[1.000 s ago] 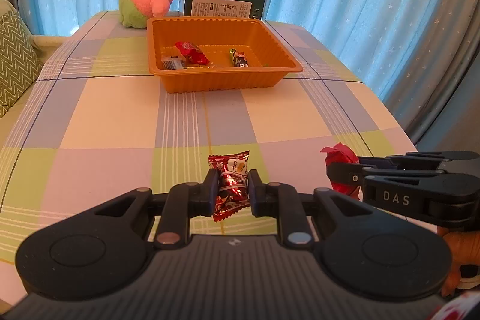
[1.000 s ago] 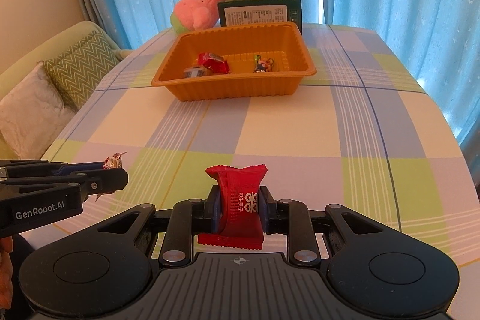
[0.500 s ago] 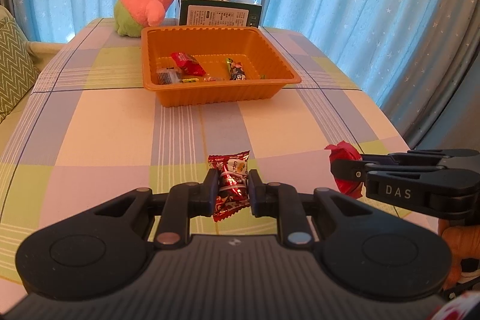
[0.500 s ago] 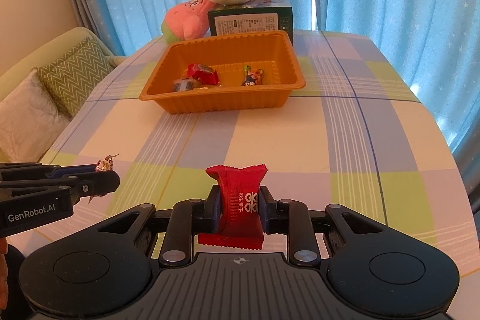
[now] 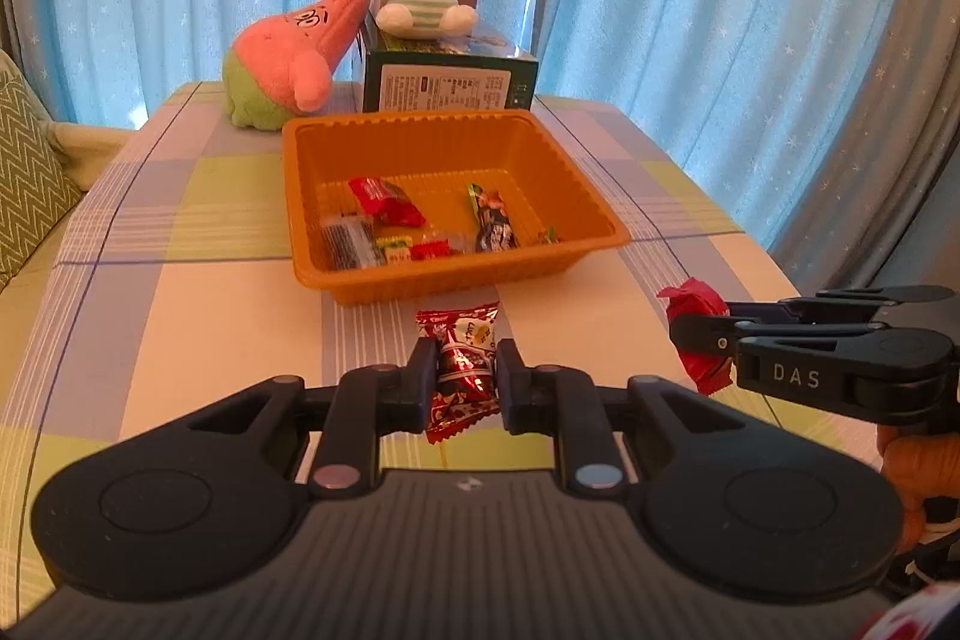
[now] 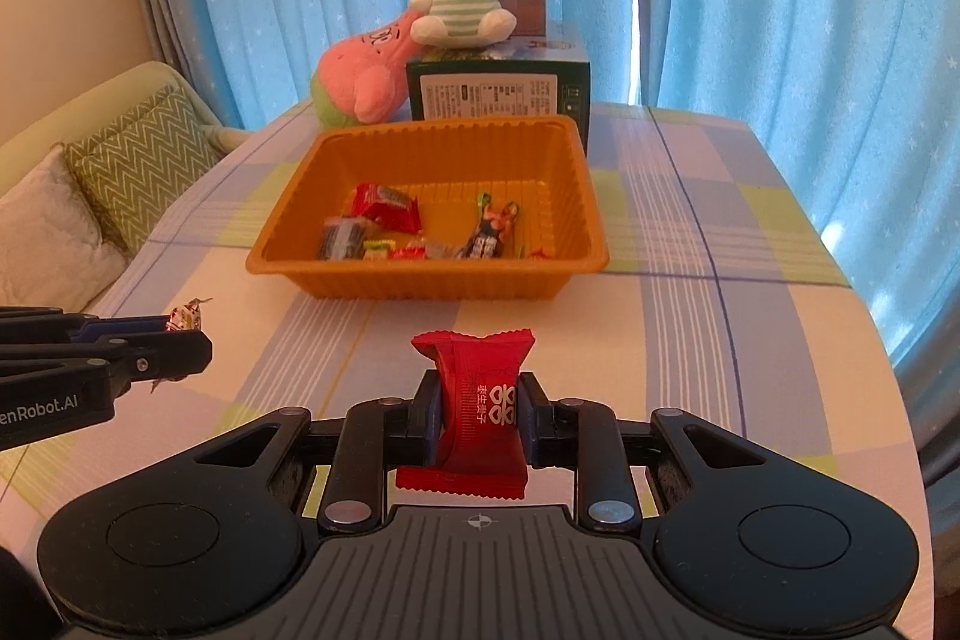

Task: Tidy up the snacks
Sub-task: 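Carry both candies into the orange tray and open both tools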

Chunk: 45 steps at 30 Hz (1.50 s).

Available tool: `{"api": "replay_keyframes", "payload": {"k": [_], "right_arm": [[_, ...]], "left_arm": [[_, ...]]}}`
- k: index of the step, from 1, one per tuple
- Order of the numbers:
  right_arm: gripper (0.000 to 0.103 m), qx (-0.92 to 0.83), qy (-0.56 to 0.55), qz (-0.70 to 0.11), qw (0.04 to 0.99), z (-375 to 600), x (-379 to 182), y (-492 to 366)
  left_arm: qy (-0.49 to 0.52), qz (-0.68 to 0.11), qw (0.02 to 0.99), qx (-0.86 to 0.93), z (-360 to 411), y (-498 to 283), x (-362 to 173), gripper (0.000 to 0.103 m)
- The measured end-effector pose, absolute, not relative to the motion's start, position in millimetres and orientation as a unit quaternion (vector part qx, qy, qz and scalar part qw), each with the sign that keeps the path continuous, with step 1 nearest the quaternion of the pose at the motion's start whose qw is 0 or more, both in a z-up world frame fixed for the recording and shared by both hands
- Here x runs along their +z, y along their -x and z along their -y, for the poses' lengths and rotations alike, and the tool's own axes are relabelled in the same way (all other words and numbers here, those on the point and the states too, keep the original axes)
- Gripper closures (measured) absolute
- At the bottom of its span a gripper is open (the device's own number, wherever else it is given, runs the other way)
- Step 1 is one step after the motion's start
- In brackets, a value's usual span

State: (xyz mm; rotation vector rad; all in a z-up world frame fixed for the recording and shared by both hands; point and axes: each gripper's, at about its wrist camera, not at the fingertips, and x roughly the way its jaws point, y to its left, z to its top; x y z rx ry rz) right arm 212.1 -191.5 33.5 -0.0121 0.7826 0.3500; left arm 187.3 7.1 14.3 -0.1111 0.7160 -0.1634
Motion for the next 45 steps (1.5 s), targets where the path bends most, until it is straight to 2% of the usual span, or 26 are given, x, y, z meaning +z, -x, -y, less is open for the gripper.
{"api": "replay_keyframes", "payload": {"k": [30,45], "right_arm": [[0.077,0.186,-0.003,-0.379,0.906,169,41,-328],[0.077,0.169,-0.028,-0.401,0.9,168,20,-375]], "left_arm": [[0.059,-0.35,0.931,-0.08,-30,-306,13,0.085],[0.051,-0.36,0.927,-0.086,-26,-354,-1,0.085]]}}
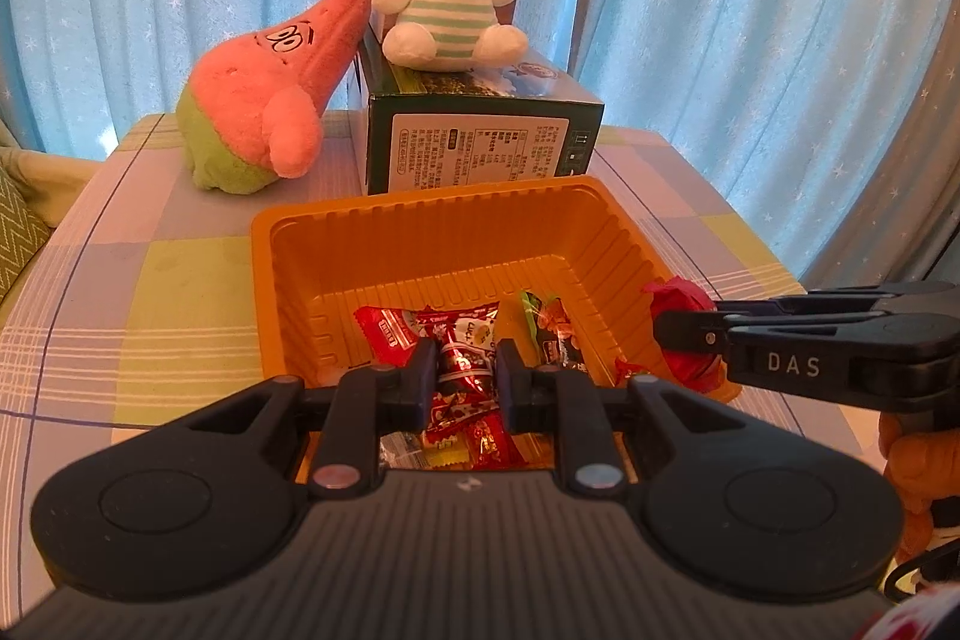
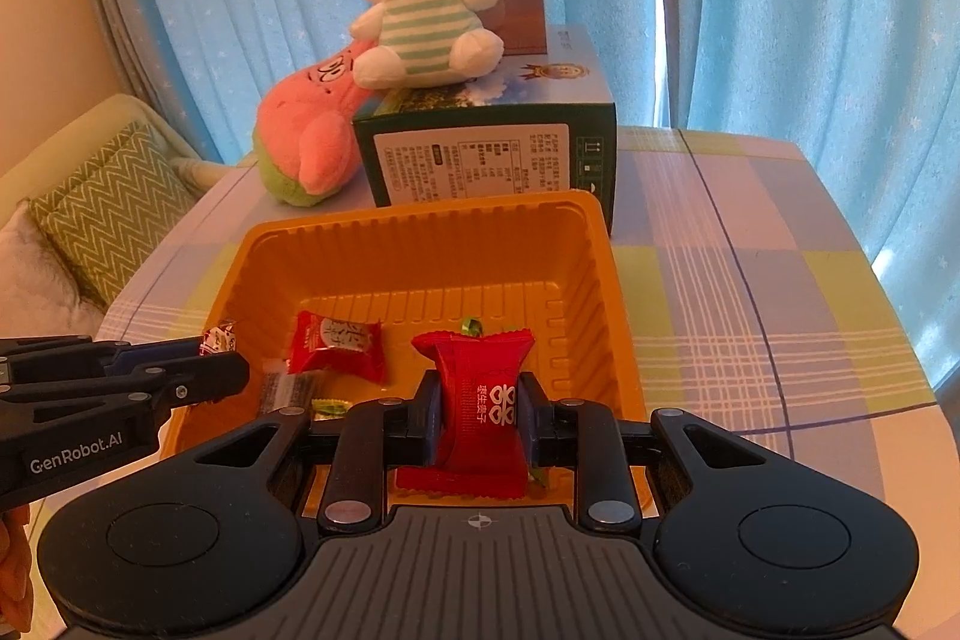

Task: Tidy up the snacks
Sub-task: 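Carry both candies into the orange tray and open both tools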

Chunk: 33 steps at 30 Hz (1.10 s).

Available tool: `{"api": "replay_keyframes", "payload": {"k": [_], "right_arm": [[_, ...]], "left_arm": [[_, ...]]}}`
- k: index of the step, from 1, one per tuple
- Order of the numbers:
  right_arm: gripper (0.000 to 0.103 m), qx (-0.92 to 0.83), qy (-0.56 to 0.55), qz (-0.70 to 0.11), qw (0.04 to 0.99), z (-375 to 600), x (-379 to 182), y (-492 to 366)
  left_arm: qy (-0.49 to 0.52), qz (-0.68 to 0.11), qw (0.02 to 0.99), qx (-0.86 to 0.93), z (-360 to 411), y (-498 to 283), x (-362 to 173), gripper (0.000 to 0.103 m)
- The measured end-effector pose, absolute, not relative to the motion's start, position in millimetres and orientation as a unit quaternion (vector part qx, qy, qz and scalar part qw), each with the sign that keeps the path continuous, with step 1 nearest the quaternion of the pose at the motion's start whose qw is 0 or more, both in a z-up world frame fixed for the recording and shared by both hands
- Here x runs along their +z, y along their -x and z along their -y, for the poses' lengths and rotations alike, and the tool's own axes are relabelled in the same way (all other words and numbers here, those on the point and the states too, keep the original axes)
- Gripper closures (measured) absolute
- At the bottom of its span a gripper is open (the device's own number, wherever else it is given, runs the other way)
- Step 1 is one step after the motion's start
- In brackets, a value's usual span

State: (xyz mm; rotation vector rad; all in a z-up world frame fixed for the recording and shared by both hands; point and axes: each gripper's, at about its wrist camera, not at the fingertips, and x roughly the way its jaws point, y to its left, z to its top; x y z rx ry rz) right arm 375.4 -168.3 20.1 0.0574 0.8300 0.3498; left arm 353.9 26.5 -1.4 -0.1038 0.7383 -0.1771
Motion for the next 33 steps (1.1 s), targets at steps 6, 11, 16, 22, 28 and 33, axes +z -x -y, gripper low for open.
{"api": "replay_keyframes", "payload": {"k": [6,11,16,22,28,33], "right_arm": [[0.077,0.162,-0.039,-0.409,0.897,171,11,-385],[0.077,0.157,-0.049,-0.415,0.895,171,6,-391],[0.077,0.153,-0.057,-0.415,0.895,171,6,-394],[0.077,0.152,-0.06,-0.415,0.895,171,6,-395],[0.077,0.157,-0.071,-0.421,0.891,168,5,-397],[0.077,0.166,-0.081,-0.414,0.891,159,11,-400]], "left_arm": [[0.057,-0.368,0.924,-0.088,-26,-366,-11,0.085],[0.062,-0.375,0.921,-0.089,-26,-373,-18,0.085],[0.073,-0.366,0.923,-0.095,-27,-381,-22,0.085],[0.069,-0.37,0.923,-0.084,-36,-383,-23,0.068],[0.055,-0.37,0.925,-0.073,-46,-373,-21,0.067],[0.052,-0.368,0.925,-0.072,-50,-368,-19,0.066]]}}
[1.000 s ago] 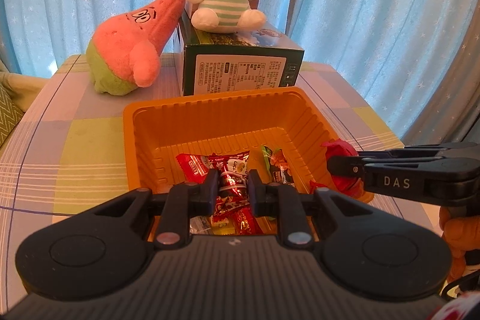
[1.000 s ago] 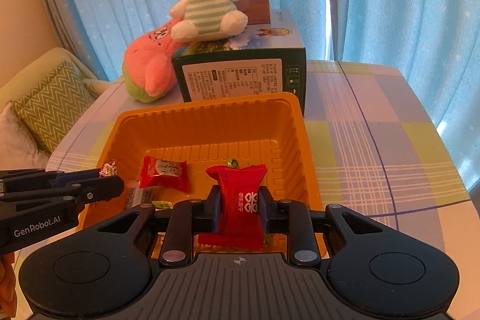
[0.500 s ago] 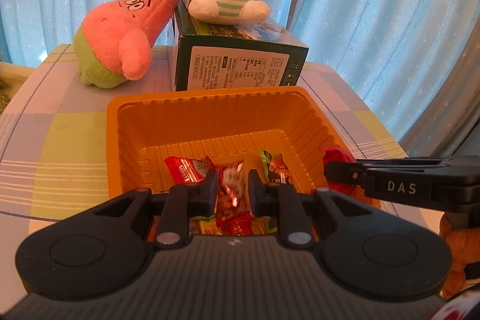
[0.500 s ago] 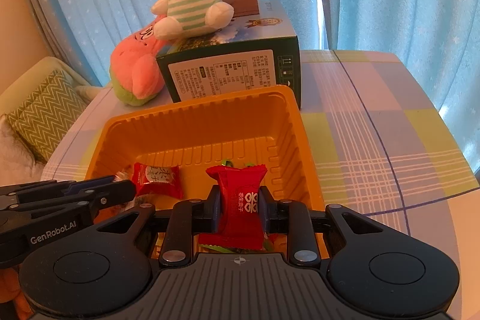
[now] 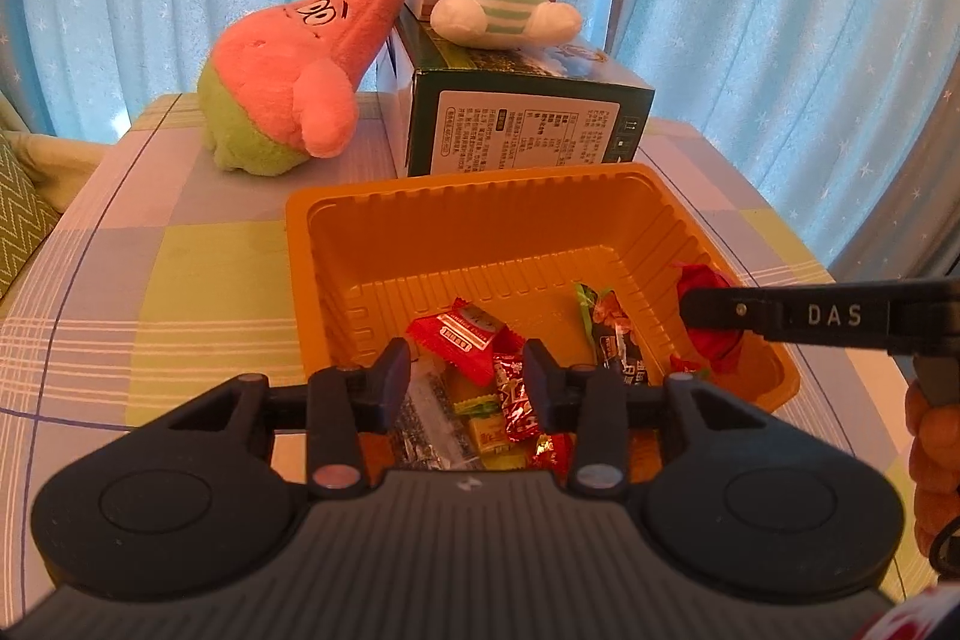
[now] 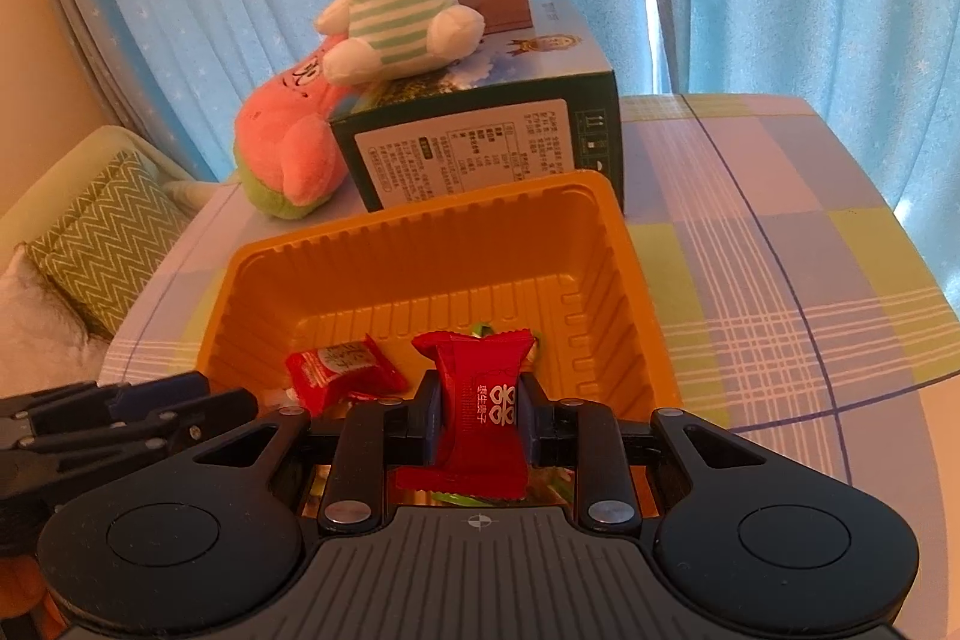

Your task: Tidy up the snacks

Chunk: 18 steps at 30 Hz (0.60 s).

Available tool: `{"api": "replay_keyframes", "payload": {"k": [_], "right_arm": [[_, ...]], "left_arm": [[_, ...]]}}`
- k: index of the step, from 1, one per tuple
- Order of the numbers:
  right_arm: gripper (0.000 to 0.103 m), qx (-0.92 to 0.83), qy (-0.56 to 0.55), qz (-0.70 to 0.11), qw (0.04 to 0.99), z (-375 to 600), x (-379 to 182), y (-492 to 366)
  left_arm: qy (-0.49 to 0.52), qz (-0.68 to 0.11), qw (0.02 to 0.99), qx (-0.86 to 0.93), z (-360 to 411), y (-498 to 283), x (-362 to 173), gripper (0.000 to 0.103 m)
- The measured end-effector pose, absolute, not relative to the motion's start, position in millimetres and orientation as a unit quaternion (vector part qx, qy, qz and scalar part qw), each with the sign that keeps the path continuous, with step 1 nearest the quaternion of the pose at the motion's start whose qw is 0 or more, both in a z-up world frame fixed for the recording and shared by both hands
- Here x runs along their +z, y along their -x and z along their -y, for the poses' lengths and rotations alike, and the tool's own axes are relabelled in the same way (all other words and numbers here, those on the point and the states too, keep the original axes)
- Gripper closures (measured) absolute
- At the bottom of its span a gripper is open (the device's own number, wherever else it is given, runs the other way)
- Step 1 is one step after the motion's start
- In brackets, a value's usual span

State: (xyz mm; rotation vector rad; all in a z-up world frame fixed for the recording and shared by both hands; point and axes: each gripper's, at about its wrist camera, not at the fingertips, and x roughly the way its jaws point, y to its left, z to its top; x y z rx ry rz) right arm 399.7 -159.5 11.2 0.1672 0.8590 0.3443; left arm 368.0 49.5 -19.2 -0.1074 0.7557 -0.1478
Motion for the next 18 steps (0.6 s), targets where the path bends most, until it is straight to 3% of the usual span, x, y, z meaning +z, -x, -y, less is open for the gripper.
{"api": "replay_keyframes", "payload": {"k": [3,4,5,6,7,15,18], "right_arm": [[0.077,0.184,-0.091,-0.402,0.892,155,15,-404],[0.072,0.189,-0.095,-0.403,0.89,153,15,-407],[0.062,0.184,-0.095,-0.407,0.89,152,15,-409],[0.034,0.177,-0.095,-0.404,0.892,153,16,-408],[0.026,0.171,-0.099,-0.393,0.898,155,18,-406],[0.026,0.164,-0.108,-0.391,0.899,170,26,-383],[0.026,0.155,-0.113,-0.394,0.899,179,29,-371]], "left_arm": [[0.052,-0.367,0.926,-0.071,-50,-365,-19,0.059],[0.052,-0.366,0.926,-0.071,-51,-363,-18,0.055],[0.05,-0.366,0.927,-0.07,-51,-361,-18,0.047],[0.048,-0.365,0.927,-0.068,-51,-359,-18,0.04],[0.046,-0.363,0.928,-0.065,-52,-357,-18,0.037],[0.062,-0.362,0.929,-0.04,-60,-335,-17,0.012],[0.062,-0.361,0.93,-0.037,-59,-322,-15,0.008]]}}
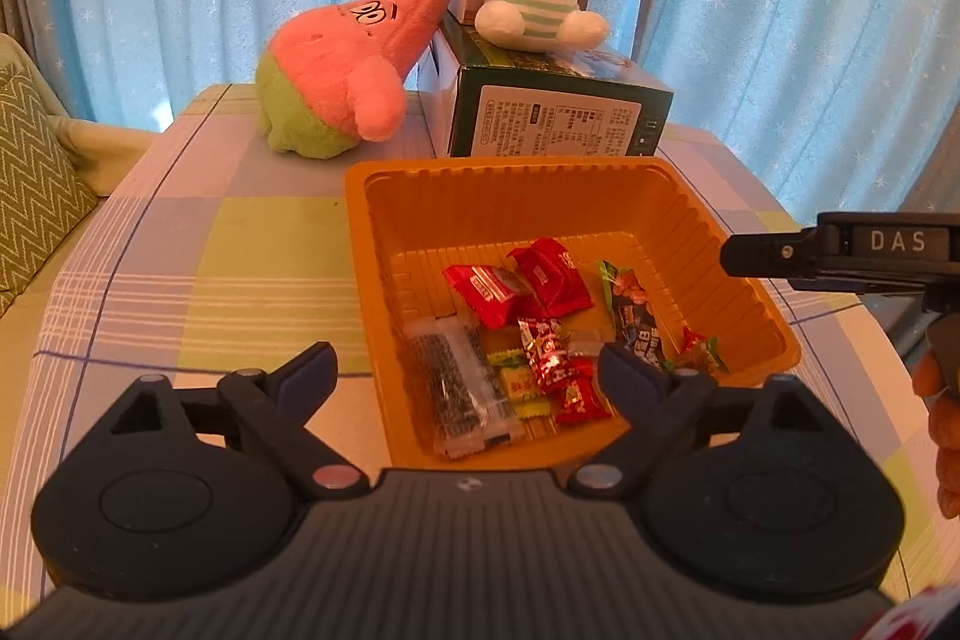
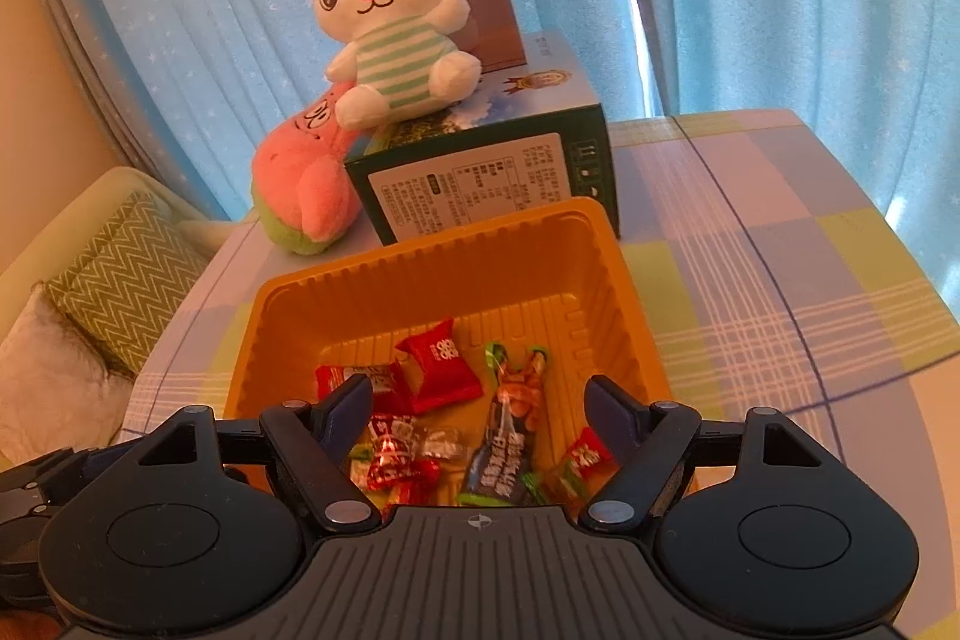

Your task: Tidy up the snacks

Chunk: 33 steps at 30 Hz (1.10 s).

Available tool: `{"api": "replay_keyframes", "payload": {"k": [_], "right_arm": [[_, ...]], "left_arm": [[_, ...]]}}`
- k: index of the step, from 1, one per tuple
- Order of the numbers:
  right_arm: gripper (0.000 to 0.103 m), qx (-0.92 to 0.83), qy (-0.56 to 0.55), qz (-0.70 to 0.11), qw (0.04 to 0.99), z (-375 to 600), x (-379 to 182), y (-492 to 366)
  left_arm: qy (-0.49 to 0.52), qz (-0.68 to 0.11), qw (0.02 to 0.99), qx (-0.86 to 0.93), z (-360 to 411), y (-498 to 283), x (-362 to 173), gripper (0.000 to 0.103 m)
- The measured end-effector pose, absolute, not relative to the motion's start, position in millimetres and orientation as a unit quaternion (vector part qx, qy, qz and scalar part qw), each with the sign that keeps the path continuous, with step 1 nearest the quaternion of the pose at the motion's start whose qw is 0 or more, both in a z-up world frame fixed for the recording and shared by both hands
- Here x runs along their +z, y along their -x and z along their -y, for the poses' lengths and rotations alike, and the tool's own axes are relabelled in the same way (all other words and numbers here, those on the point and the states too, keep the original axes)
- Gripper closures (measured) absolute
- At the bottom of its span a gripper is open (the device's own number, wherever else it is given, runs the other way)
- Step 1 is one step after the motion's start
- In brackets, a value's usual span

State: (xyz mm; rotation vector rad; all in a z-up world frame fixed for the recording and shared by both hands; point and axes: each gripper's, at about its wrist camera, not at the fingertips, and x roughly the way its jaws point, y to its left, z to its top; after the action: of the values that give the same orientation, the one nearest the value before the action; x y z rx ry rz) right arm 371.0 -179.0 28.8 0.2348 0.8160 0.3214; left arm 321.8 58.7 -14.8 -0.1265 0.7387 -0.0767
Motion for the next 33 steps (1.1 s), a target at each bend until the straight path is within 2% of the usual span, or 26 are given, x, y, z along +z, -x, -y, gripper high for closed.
{"api": "replay_keyframes", "payload": {"k": [12,22,33], "right_arm": [[0.026,0.148,-0.116,-0.411,0.892,196,45,-287],[0.026,0.15,-0.089,-0.401,0.899,206,67,-206],[0.026,0.15,-0.091,-0.384,0.907,211,93,-132]], "left_arm": [[0.082,-0.364,0.928,0.007,-52,-251,13,0.0],[0.092,-0.369,0.925,0.004,-36,-180,38,0.0],[0.056,-0.361,0.93,0.052,-16,-102,69,0.0]]}}
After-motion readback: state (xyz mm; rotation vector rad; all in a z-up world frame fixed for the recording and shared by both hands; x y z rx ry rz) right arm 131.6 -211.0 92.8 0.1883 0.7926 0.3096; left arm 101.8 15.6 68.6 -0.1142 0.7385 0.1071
